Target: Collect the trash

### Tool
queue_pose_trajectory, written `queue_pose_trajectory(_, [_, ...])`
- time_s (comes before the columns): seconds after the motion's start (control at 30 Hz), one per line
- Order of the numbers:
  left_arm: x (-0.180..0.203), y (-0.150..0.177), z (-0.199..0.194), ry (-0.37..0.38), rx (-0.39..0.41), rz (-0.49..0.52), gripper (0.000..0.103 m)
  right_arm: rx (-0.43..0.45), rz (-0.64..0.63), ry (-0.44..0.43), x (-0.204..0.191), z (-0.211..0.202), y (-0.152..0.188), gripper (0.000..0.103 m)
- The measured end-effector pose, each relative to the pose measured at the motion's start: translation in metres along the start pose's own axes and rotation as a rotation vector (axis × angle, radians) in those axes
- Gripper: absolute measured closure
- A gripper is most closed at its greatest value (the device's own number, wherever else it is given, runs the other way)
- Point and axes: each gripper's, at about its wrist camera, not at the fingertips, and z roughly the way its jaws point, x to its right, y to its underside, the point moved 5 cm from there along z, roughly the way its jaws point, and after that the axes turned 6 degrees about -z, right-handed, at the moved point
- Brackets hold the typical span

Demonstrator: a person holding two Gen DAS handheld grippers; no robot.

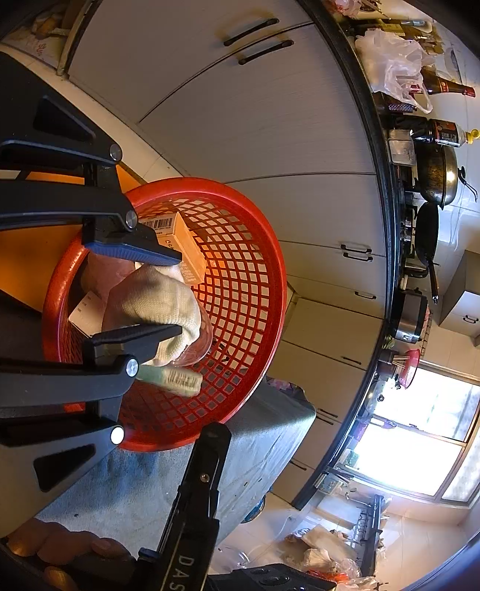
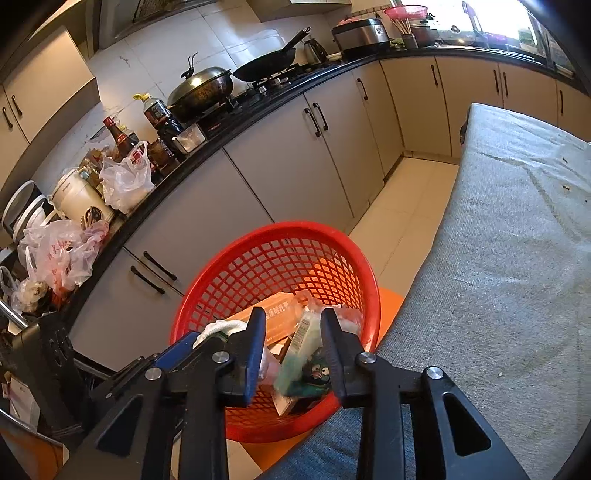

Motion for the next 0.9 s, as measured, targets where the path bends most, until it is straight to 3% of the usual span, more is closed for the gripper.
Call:
queue_pose_trajectory(0.23, [0.002,-0.003,-0.009,-0.023,0.038,0.001,0.044,0.038,0.004,0.028,0.001,-0.020,-0.002,0.060])
queue_pose_trajectory(0.43, [0.002,-0.010,-0.040,-0.063,0.125,-0.006,0.033,0.103,-0.025,0.131,0.006,-0.059,-0.001,0.030])
queue_pose_trajectory(0.57, [0.011,-0.010,-0.074,-0.105,0.213,0.032,0.013,0.144,-0.074,0.213,0.005,-0.089,0.007,0.017])
queue_pose_trajectory(0.67, [0.022,-0.006,-0.098,-0.131,0.266,0.067,0.007,0.171,-0.128,0.292,0.001,-0.112,0.017,0.013])
queue_pose_trajectory(0.9, [0.049,0.025,-0.125,-0.212,0.274,0.139,0.002,0.223,-0.250,0.479,-0.008,-0.170,0.064,0.002])
